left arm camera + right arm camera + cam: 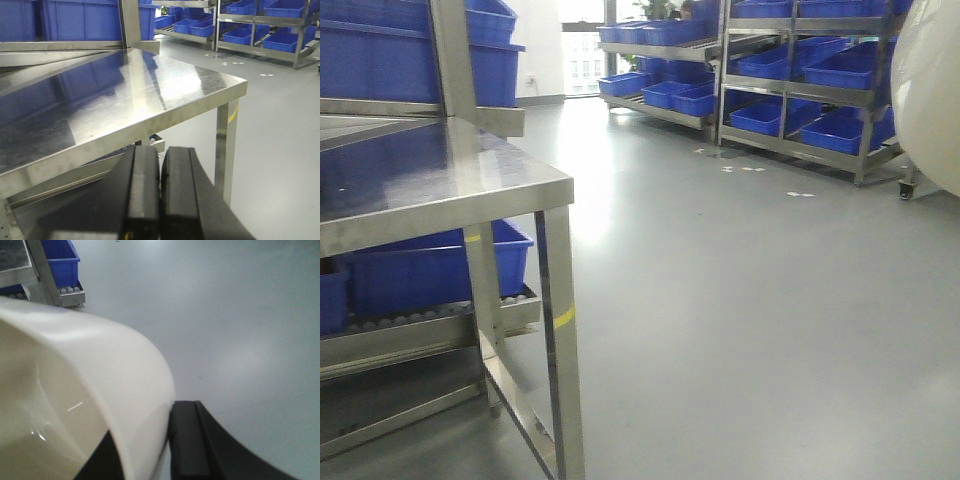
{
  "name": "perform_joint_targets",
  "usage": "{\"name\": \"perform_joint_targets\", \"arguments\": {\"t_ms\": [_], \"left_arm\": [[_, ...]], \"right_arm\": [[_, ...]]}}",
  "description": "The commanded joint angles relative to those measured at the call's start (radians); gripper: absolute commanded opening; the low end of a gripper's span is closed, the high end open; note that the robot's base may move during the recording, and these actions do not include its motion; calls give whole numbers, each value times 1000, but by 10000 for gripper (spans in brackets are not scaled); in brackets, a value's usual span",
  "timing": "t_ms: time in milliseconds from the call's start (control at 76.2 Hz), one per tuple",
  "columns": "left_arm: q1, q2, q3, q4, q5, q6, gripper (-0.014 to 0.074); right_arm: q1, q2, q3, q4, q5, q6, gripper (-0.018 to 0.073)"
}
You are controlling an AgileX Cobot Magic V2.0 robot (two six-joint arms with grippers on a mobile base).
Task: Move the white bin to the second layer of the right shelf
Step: 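Drive backward and turn away from the steel table holding the bin, then drive along the blue crate shelves carrying the bin in the right gripper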
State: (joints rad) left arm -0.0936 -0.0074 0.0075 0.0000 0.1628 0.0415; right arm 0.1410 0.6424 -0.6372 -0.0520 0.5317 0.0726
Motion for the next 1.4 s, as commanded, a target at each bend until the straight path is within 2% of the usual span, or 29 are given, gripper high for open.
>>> {"name": "perform_joint_targets", "arguments": {"t_ms": [0,1392], "left_arm": [[-5,-16,37,0,-85,-3,85],[-5,-16,37,0,-85,-3,85]], "right_arm": [[-6,3,-33,-3,-90,1,55],[-6,2,-33,-3,-90,1,55]]}}
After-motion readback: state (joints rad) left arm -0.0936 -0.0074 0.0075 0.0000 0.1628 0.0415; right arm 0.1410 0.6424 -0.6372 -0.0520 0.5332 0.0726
